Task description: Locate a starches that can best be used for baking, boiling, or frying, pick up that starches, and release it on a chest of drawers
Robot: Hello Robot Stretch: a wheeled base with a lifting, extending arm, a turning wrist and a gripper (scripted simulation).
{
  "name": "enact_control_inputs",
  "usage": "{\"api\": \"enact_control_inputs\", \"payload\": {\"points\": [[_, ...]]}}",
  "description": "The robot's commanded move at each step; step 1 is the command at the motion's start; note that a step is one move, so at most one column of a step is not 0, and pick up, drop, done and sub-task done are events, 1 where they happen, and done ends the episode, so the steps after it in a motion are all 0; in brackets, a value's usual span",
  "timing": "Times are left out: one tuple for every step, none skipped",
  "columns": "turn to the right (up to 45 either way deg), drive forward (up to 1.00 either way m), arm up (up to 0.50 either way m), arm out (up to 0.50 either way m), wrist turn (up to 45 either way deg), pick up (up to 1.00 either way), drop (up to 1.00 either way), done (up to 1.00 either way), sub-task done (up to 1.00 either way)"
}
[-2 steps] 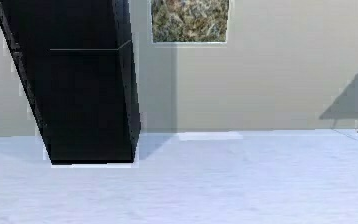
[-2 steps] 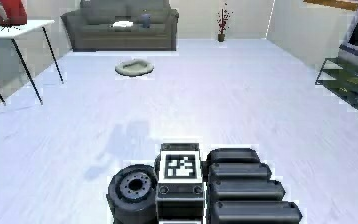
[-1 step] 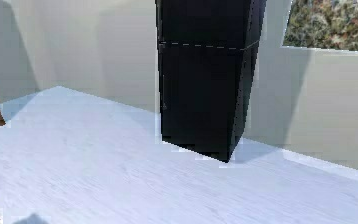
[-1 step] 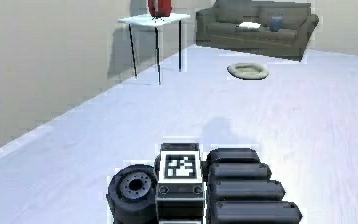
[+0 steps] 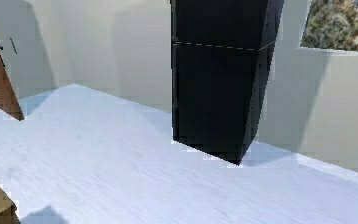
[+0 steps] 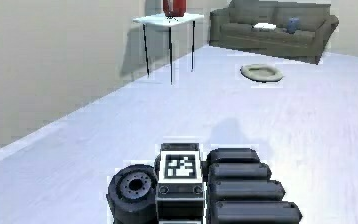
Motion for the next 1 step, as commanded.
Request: {"api": "enact_control_inputs", "payload": {"points": [[0.0,0.95,0.0,0.0,0.0,0.0,0.0,0.0,0.0]]}}
